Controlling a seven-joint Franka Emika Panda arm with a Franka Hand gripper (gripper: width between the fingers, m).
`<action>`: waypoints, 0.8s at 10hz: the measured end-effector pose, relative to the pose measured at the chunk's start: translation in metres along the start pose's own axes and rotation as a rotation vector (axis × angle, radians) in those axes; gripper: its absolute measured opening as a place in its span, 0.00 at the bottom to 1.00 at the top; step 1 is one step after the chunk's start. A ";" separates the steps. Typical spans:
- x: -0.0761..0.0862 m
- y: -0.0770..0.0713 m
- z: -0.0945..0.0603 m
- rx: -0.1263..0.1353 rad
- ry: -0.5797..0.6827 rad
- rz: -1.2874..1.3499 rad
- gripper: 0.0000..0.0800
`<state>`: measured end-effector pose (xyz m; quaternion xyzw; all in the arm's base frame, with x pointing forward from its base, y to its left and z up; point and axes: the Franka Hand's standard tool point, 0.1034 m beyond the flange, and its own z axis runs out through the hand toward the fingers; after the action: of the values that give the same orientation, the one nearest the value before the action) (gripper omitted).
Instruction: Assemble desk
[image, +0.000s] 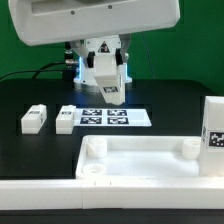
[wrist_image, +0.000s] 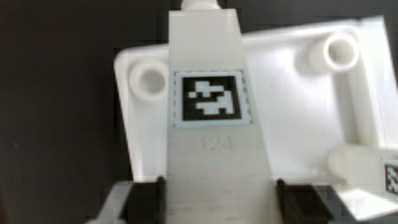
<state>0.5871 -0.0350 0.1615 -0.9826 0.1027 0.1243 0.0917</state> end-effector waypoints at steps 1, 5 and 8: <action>-0.002 0.001 0.001 -0.003 0.060 0.001 0.36; 0.015 0.004 0.011 -0.074 0.370 -0.023 0.36; 0.029 0.006 -0.002 -0.127 0.659 -0.051 0.36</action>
Offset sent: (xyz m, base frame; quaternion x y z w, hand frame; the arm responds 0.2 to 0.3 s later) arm -0.0144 -0.0009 -0.0497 -0.0848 0.2313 -0.0094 0.9691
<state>0.6136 -0.0465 0.1549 -0.9760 0.0944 -0.1964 -0.0047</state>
